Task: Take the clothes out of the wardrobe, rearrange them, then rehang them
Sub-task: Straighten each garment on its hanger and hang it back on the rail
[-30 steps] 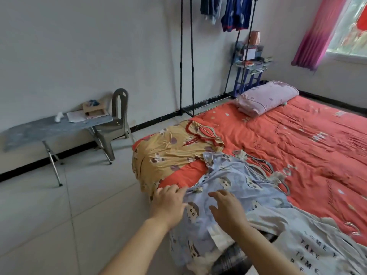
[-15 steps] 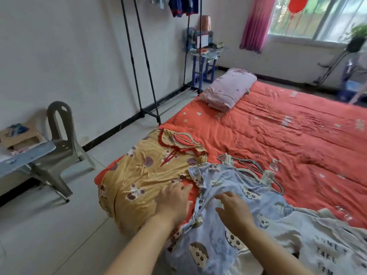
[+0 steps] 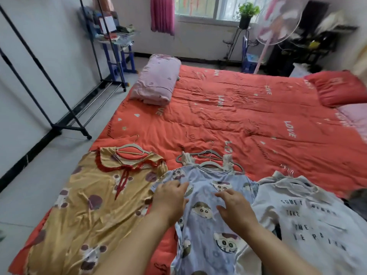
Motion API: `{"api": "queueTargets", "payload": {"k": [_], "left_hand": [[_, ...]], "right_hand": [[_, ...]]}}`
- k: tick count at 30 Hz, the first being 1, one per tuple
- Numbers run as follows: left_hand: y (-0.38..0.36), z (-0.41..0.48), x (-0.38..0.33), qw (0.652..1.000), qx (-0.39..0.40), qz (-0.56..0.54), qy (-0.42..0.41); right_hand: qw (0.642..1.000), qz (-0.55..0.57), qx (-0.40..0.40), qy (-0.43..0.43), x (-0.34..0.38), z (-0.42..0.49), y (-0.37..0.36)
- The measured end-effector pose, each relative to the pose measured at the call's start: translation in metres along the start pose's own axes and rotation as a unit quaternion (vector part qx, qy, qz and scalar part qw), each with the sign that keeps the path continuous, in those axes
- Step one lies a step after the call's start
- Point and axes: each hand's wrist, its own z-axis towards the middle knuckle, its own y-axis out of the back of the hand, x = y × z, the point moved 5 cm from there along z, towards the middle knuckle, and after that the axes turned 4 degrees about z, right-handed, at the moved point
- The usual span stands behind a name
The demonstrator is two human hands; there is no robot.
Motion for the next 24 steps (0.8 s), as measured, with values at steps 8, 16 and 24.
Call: {"api": "queueTargets", "payload": {"k": [8, 16, 24], "left_hand": [[-0.039, 0.109, -0.002, 0.998, 0.053, 0.01, -0.012], [-0.137, 0.228, 0.01, 0.996, 0.082, -0.021, 0.009], [-0.239, 0.336, 0.007, 0.999, 0.023, -0.029, 0.002]], "right_hand": [[0.999, 0.007, 0.014, -0.028, -0.064, 0.098, -0.021], [0.996, -0.025, 0.066, -0.061, -0.145, 0.214, -0.093], [0.996, -0.067, -0.008, -0.059, -0.2, 0.318, -0.156]]}}
